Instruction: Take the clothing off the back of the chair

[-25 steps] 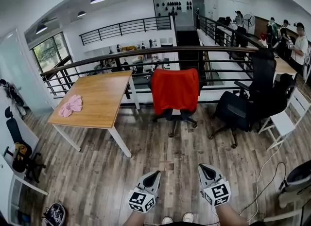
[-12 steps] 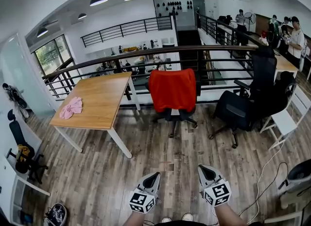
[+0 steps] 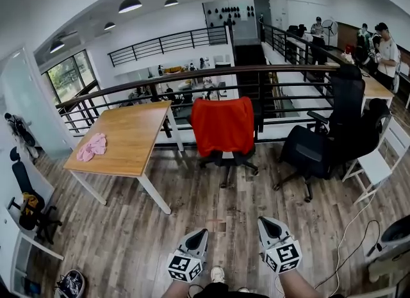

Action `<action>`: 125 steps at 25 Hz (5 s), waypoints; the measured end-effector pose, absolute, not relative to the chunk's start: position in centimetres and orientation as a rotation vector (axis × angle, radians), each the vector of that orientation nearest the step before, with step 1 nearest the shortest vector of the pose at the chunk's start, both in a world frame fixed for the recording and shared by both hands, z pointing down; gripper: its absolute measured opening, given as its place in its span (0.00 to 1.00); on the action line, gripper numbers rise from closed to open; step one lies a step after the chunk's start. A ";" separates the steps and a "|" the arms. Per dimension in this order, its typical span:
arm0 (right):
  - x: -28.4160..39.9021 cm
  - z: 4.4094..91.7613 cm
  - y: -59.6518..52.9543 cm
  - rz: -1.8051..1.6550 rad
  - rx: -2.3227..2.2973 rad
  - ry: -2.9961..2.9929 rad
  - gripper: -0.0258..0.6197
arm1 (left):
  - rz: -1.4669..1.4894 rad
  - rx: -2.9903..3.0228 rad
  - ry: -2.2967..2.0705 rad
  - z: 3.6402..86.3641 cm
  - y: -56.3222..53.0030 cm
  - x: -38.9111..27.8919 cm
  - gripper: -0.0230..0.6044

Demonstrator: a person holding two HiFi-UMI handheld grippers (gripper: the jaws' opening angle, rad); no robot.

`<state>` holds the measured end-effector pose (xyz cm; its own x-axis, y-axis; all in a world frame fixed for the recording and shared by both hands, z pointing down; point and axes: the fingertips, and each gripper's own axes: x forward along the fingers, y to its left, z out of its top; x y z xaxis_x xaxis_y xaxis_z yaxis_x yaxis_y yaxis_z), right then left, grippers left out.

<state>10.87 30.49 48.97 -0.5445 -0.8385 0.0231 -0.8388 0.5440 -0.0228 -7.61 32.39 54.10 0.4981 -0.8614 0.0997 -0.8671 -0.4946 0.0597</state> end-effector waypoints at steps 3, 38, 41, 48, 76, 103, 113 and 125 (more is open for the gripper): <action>10.4 49.5 28.1 0.084 1.493 -2.756 0.05 | 0.083 2.625 -1.543 54.2 30.0 -8.5 0.06; -1.7 51.0 -4.5 0.115 1.441 -2.680 0.05 | 0.024 2.568 -1.456 56.1 -4.1 -21.0 0.06; -0.9 51.9 -5.9 0.151 1.454 -2.660 0.05 | 0.041 2.576 -1.430 56.6 -5.6 -20.3 0.06; 1.0 52.4 -11.2 0.177 1.434 -2.662 0.05 | 0.057 2.575 -1.430 56.6 -10.8 -18.3 0.06; 4.8 50.7 -32.7 0.098 1.181 -2.818 0.05 | 0.025 2.477 -1.692 54.0 -31.4 -14.5 0.06; 10.0 45.4 -41.5 0.026 1.615 -2.754 0.15 | -0.043 2.474 -1.789 49.8 -44.6 -24.1 0.20; 14.1 48.1 -44.2 0.113 1.729 -2.621 0.26 | 0.097 2.473 -1.718 53.3 -47.6 -24.9 0.30; 13.4 53.3 -46.7 0.212 1.594 -2.543 0.38 | 0.196 2.499 -1.595 56.8 -50.8 -22.9 0.31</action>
<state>13.44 -46.66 53.30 -0.4321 -0.8823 0.1867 -0.9010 0.4310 -0.0484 -22.95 -50.80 56.83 0.4188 -0.8855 0.2014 -0.9079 -0.4130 0.0724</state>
